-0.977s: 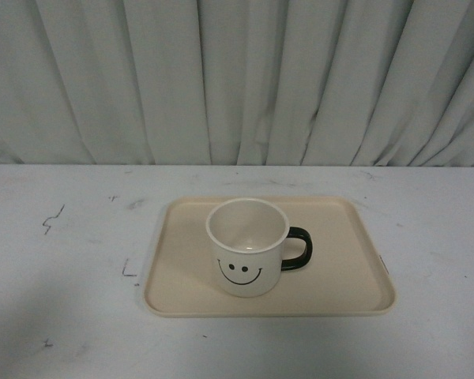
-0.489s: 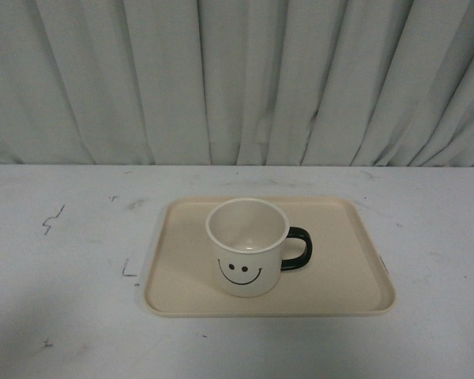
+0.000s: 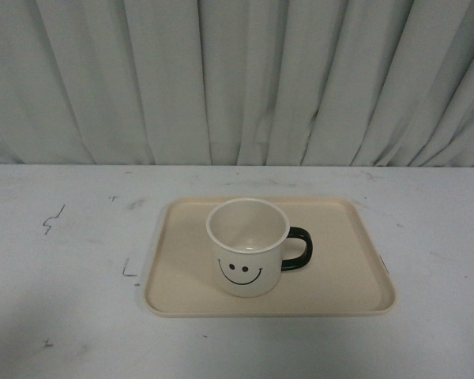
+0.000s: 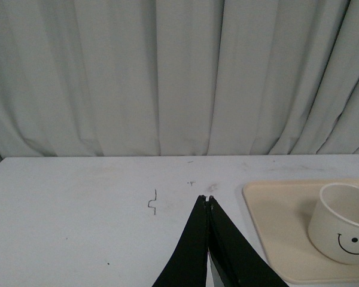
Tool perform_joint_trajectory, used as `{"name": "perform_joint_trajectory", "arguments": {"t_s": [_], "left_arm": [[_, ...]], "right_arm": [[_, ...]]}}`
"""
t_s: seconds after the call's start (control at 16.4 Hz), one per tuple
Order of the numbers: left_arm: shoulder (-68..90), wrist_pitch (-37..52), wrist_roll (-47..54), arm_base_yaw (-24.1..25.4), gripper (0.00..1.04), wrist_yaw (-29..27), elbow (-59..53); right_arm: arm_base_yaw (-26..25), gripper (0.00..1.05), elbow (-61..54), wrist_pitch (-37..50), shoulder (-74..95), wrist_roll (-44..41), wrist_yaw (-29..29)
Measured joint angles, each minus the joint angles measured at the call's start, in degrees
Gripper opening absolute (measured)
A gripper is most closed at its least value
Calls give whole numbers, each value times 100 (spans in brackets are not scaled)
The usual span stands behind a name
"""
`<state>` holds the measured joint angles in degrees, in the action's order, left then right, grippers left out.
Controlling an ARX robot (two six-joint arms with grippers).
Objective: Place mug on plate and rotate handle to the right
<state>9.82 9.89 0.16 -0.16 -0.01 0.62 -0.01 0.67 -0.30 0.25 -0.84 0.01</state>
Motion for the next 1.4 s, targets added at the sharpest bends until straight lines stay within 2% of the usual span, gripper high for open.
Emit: {"name": "perform_joint_trajectory", "arguments": {"t_s": [0.06, 0.12, 0.43, 0.49, 0.55, 0.73, 0.79, 0.92, 1.04, 1.16, 1.22, 1.34, 1.4], "left_arm": [[-450, -723, 0, 0, 2, -4, 4], [-907, -1040, -2, 0, 2, 0, 4], [-933, -1032, 0, 0, 2, -7, 2], [-935, -986, -11, 0, 10, -4, 2], [-935, -1010, -11, 0, 25, -4, 2], [-935, -1010, -11, 0, 63, -2, 2], [-935, -1010, -11, 0, 75, -2, 2], [-935, -1012, -4, 0, 100, -2, 2], [-935, -1010, -9, 0, 98, -2, 2], [-935, -1010, -9, 0, 98, -2, 2], [-935, -1010, -9, 0, 98, 0, 2], [-935, -1012, -9, 0, 98, -2, 2], [-935, -1012, -9, 0, 98, -2, 2]], "right_arm": [[0, 98, 0, 2, 0, 0, -2], [0, 98, 0, 2, 0, 2, 0], [0, 98, 0, 4, 0, 0, -2], [0, 98, 0, 0, 0, 0, -2], [35, 98, 0, 98, 46, 39, 17], [914, 98, 553, 1620, 2424, 431, 608], [1139, 98, 1043, 1921, 3320, 448, 605], [1429, 98, 2068, 1777, 4905, 328, 343], [1445, 98, 2896, 1237, 6157, 66, -422], [1421, 98, 3866, 367, 7104, -339, -1550], [1423, 98, 4439, -31, 7600, -592, -1932], [1432, 98, 5263, -787, 8369, -1056, -2424], [1471, 98, 5576, -1060, 8721, -1296, -2487]]}}
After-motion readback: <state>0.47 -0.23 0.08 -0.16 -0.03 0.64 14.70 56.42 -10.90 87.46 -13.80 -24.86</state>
